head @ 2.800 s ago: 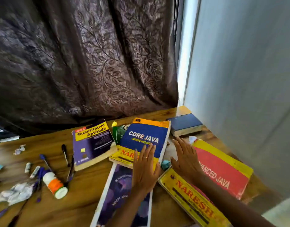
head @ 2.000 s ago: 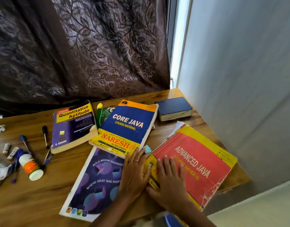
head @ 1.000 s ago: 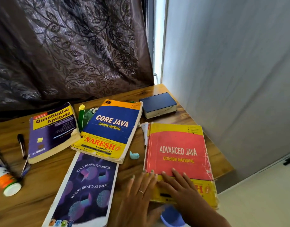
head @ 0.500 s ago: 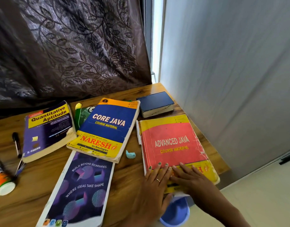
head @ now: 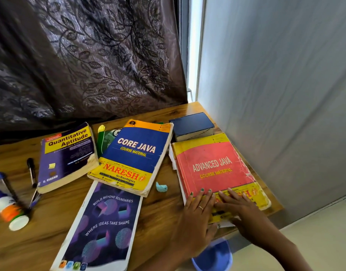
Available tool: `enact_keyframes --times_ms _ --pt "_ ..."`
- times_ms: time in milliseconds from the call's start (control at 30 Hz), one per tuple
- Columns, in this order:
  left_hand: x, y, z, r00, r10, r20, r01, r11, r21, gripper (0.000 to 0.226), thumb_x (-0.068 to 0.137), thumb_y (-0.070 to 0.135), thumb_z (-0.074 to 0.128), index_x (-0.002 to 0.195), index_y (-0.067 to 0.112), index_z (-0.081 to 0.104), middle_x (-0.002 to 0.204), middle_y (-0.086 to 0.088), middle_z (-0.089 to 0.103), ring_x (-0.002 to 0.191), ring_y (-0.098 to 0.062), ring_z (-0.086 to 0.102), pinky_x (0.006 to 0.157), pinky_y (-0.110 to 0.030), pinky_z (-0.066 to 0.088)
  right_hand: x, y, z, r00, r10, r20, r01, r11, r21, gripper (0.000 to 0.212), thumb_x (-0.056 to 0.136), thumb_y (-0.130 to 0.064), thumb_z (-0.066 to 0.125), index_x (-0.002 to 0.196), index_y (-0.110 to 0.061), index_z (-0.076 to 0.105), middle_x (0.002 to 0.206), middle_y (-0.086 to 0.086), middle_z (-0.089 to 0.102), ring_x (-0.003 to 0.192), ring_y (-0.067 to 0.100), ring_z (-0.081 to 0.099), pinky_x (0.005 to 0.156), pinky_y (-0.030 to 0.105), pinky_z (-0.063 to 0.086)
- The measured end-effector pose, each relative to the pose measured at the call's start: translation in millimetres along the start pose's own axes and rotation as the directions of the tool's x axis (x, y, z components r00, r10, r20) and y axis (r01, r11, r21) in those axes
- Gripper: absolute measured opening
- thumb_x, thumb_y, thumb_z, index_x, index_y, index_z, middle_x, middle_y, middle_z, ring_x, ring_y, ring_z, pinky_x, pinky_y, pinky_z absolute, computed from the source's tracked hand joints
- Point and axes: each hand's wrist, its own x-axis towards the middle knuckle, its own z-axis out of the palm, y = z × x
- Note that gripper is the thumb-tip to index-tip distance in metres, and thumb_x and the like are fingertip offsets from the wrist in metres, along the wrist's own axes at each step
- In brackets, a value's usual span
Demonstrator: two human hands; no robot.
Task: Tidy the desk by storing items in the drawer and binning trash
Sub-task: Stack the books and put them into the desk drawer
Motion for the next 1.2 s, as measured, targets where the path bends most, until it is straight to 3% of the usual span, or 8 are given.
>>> enact_keyframes --times_ms 133,233,400,600,800,933,1067,1200 --pt "-9 -5 -9 0.999 0.020 -0.040 -0.030 0.964 -0.265 0.070 0.088 0.065 0.011 0.147 0.030 0.025 0.154 0.016 0.021 0.143 -0.001 0.008 0.118 -0.033 -0.002 0 -12 -5 0.997 0.013 -0.076 0.001 0.985 0.174 0.045 0.085 -0.026 0.064 0.126 -0.039 0.052 0.138 -0.024 0.026 0.139 0.006 0.016 0.113 0.028 0.021" --pt "-26 -18 -18 0.983 -0.071 -0.168 0.008 0.937 -0.351 0.059 0.093 0.061 0.022 0.145 0.034 0.027 0.152 0.022 0.020 0.141 0.004 0.008 0.118 -0.029 -0.001 9 -30 -7 0.982 0.027 -0.188 0.039 0.940 0.340 0.030 0.086 -0.022 0.064 0.113 -0.037 0.059 0.121 -0.020 0.047 0.119 0.007 0.046 0.096 0.024 0.044" --pt "-48 -64 -35 0.895 -0.248 -0.371 0.143 0.947 -0.288 0.050 0.092 0.042 0.044 0.140 0.032 0.038 0.150 0.015 0.030 0.140 -0.005 0.020 0.115 -0.034 0.020 39 -68 -7 0.977 0.031 -0.209 0.094 0.820 0.565 0.031 0.088 -0.018 0.062 0.103 -0.044 0.056 0.111 -0.019 0.059 0.105 -0.005 0.053 0.091 0.018 0.043" --pt "-76 -117 -53 0.809 -0.411 -0.420 0.344 0.910 -0.230 0.053 0.092 0.046 0.037 0.143 0.036 0.026 0.153 0.008 0.027 0.142 -0.011 0.017 0.114 -0.037 0.018 92 -108 -7 0.991 0.100 -0.089 0.003 0.648 0.761 0.028 0.090 -0.013 0.058 0.112 -0.030 0.055 0.114 -0.008 0.059 0.103 0.006 0.057 0.076 0.011 0.046" --pt "-78 -161 -57 0.820 -0.482 -0.308 0.455 0.876 -0.158 0.065 0.089 0.055 0.030 0.148 0.033 0.015 0.155 0.007 0.014 0.145 -0.016 0.006 0.116 -0.045 0.012 139 -142 -15 0.965 0.260 0.022 -0.123 0.377 0.918 0.024 0.091 -0.005 0.053 0.090 -0.028 0.053 0.093 -0.008 0.060 0.083 0.001 0.057 0.053 0.008 0.046" --pt "-66 -180 -49 0.879 -0.416 -0.233 0.427 0.904 -0.002 0.068 0.090 0.060 0.031 0.150 0.030 0.017 0.156 0.002 0.022 0.143 -0.022 0.013 0.116 -0.047 0.014 169 -152 -11 0.922 0.358 0.150 -0.240 0.223 0.945 0.026 0.089 -0.004 0.055 0.113 -0.014 0.050 0.110 0.005 0.063 0.089 0.014 0.061 0.058 0.024 0.050" --pt "-65 -183 -40 0.892 -0.410 -0.192 0.408 0.911 -0.053 0.069 0.089 0.064 0.023 0.145 0.046 -0.013 0.157 0.013 -0.001 0.146 -0.017 -0.004 0.116 -0.040 0.002 186 -157 -4 0.860 0.472 0.194 -0.268 0.094 0.959 0.032 0.088 -0.004 0.055 0.119 -0.008 0.045 0.111 0.014 0.063 0.072 0.016 0.060 0.044 0.022 0.046" --pt "-66 -184 -41 0.889 -0.411 -0.205 0.403 0.912 -0.077 0.066 0.090 0.063 0.021 0.143 0.049 -0.016 0.157 0.014 -0.001 0.146 -0.015 -0.006 0.114 -0.038 -0.004 195 -160 -5 0.795 0.512 0.324 -0.289 -0.148 0.946 0.027 0.088 0.000 0.053 0.112 -0.009 0.050 0.108 0.012 0.061 0.091 0.024 0.060 0.067 0.035 0.052"
